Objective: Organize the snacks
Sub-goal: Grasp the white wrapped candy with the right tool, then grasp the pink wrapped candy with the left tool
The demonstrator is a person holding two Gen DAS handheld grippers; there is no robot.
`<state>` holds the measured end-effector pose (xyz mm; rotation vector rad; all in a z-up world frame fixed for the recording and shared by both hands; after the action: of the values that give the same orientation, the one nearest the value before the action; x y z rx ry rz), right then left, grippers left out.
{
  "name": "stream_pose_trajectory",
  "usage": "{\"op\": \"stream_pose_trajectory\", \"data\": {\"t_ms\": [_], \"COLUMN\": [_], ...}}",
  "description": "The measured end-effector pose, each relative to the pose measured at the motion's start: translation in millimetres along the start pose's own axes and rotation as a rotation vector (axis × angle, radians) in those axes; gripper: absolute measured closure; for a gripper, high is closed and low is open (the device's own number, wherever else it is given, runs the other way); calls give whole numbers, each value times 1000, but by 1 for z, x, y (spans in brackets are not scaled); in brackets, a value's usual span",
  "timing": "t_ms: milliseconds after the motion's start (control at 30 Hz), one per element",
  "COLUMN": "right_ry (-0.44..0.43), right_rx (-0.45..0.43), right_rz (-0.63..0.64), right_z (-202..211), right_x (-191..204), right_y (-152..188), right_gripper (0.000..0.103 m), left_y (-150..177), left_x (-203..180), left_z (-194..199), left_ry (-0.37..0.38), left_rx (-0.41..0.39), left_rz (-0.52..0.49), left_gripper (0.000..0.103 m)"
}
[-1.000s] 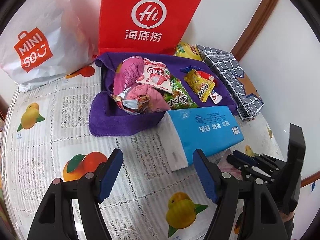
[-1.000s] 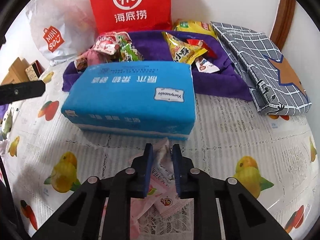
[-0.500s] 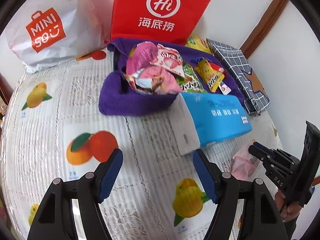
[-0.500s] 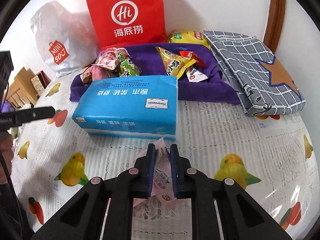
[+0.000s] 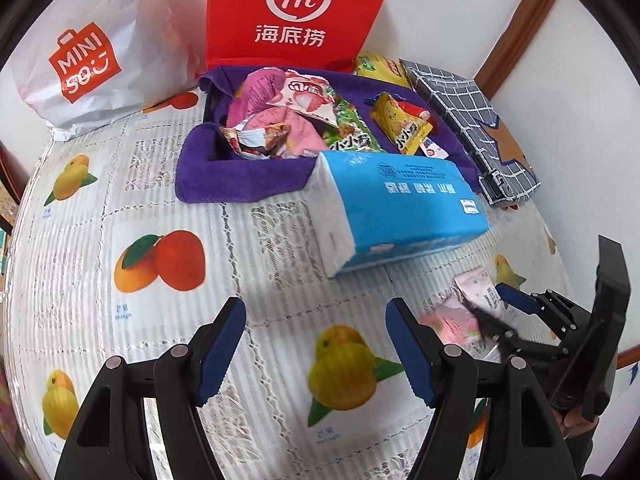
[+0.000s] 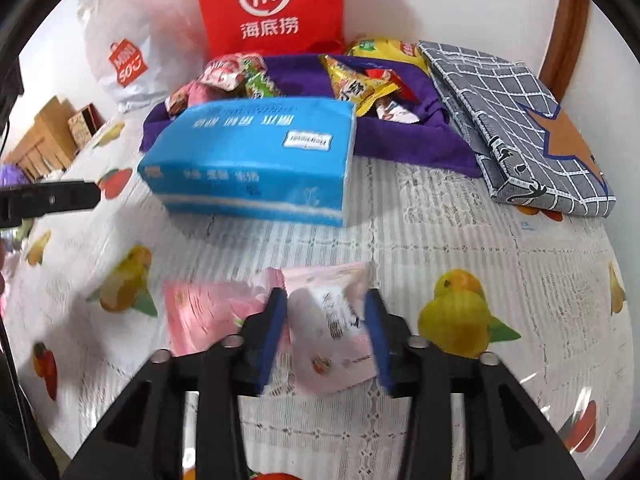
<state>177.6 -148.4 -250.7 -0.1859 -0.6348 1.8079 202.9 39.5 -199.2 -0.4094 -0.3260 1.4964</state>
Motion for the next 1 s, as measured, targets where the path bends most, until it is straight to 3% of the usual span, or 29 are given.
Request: {"op": "stream_pose_trajectory", "data": {"t_ms": [167, 200, 267, 500, 667, 800, 900, 967, 1000], "right_ry": [22, 23, 27, 66, 92, 116, 122, 120, 114], "right_rx": [-6, -7, -28, -99, -124, -130, -131, -131, -133], "right_rz": [25, 19, 19, 6, -30, -62, -78, -80, -77], "right_z": [-7, -8, -3, 37, 59, 68, 69, 69, 68], "right_x": [-3, -5, -7, -28, -53, -71, -80, -82, -81], "right_y": [5, 6, 5, 6, 15, 22, 23, 22, 19], "right_gripper": [48, 60, 60, 60, 60, 60, 60, 60, 60], "left_y": [6, 7, 10, 16, 21, 33, 34, 34, 33], "left_x": [-7, -10, -20, -85, -119, -128, -125, -123, -123], "left_z": [5, 6, 7, 2, -19, -38, -43, -40, -37], "left_ry": [-2, 2, 14, 106, 89, 28, -48, -47, -34], "left_rx": [-10, -13, -21, -51, -24, -13, -39, -48, -55], "left_rz": [1, -2, -17, -148, -247, -311, -339, -345, -343], "left_gripper": [32, 32, 32, 32, 32, 32, 53, 58, 66]}}
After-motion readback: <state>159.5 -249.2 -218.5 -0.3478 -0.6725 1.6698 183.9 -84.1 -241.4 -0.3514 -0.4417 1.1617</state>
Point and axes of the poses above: each gripper's, at about its wrist camera, not at the fingertips, and z roughly against the way its jaws point, x to its left, y to its underside, the point moved 9 cm from there along -z, roughly the way its jaws point, and after that the axes turned 12 degrees about -y, right-handed, at the moved point
